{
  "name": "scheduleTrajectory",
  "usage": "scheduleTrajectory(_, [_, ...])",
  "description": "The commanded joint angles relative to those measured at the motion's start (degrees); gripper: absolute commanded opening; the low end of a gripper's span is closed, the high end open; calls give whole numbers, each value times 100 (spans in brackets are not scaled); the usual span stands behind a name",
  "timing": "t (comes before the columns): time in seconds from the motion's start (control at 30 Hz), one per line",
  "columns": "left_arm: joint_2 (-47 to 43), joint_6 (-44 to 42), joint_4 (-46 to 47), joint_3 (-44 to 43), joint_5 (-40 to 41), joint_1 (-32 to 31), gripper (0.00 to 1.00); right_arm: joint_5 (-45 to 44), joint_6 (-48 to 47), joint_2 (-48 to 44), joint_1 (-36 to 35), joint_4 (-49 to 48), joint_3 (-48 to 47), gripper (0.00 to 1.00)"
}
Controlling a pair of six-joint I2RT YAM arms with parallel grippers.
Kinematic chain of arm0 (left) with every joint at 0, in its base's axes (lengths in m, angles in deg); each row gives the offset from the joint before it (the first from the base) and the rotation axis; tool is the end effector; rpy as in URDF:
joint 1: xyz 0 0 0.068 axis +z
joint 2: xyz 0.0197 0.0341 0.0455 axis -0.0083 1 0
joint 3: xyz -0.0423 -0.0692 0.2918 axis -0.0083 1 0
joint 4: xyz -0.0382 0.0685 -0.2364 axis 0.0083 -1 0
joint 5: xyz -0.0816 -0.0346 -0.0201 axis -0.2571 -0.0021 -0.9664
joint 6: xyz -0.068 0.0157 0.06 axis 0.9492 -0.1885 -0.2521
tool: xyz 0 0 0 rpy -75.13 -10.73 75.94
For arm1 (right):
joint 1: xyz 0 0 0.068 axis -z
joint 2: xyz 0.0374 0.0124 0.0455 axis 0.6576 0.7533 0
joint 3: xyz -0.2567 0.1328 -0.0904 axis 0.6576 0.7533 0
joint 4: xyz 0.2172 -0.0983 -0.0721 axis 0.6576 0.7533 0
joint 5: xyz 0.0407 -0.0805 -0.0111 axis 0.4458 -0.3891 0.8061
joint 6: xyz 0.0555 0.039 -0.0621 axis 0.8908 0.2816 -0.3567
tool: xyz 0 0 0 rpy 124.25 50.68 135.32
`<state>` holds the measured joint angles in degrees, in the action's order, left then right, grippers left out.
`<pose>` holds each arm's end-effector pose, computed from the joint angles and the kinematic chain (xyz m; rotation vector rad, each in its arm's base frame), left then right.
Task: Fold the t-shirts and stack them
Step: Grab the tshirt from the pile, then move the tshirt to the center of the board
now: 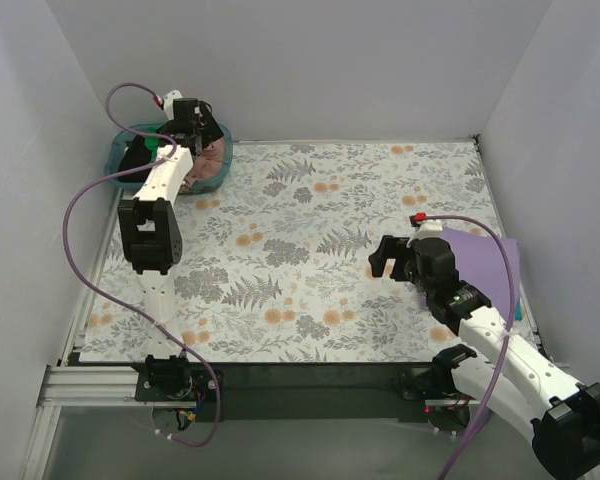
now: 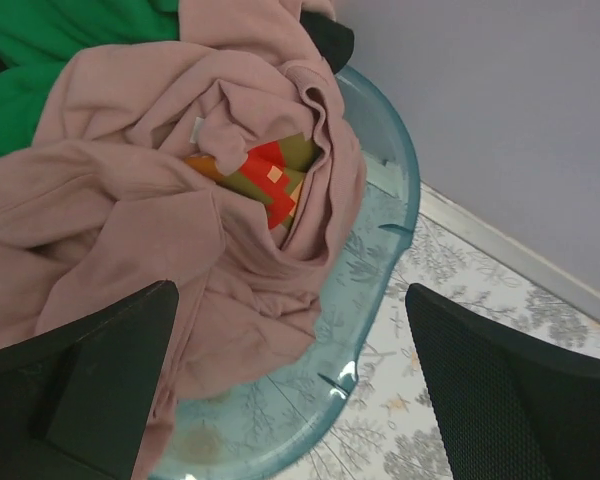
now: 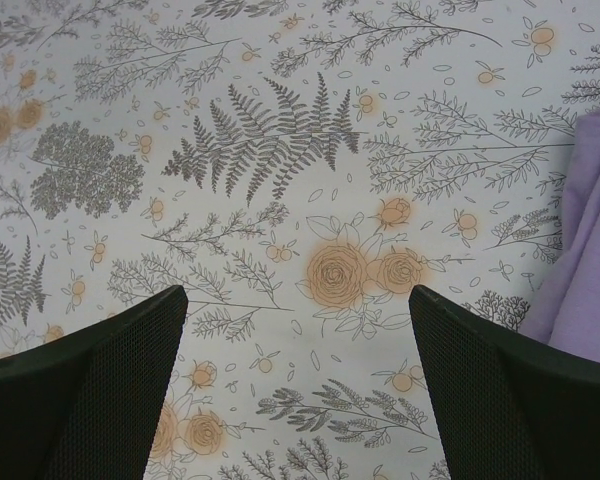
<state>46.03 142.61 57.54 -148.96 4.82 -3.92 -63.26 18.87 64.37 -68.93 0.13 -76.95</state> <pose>0.5658 -0.0110 0.2764 -1.2739 1.7599 -0.4045 0.1816 0.0791 0.2442 0.0268 2.0004 0.3910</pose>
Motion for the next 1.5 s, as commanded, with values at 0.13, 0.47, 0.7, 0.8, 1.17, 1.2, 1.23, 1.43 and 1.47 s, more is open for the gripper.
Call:
scheduleTrajectory(0.13, [776, -693, 596, -450, 580, 37, 98, -22, 33, 287, 4, -313, 95, 98])
scheduleTrajectory(0.47, [1014, -833, 773, -582, 461, 37, 5, 83, 24, 665, 13, -313, 33, 98])
scheduleTrajectory(0.7, [154, -816, 1133, -135, 189, 37, 0, 154, 41, 534, 13, -295, 77, 97])
scheduleTrajectory(0.8, [-444, -693, 1195, 164, -40, 37, 0, 206, 42, 358, 13, -304, 112, 97])
scheduleTrajectory(1.17, [-3519, -183, 1695, 1764, -1147, -297, 0, 250, -19, -582, 13, 204, 165, 97])
scheduleTrajectory(1.2, [-3957, -201, 1765, 1878, -1166, -524, 0, 259, -72, -635, 13, 319, 121, 97])
scheduleTrajectory(1.23, [-4187, -297, 1931, 1984, -1114, -700, 0, 224, -116, -740, 30, 424, 8, 97])
scheduleTrajectory(1.43, [-5059, -739, 1855, 1889, -969, -2677, 0, -223, -231, -1241, 13, 1109, -537, 98])
scheduleTrajectory(1.47, [-5112, -624, 1828, 1888, -1451, -2836, 0, -389, -266, -1312, 13, 1180, -591, 98])
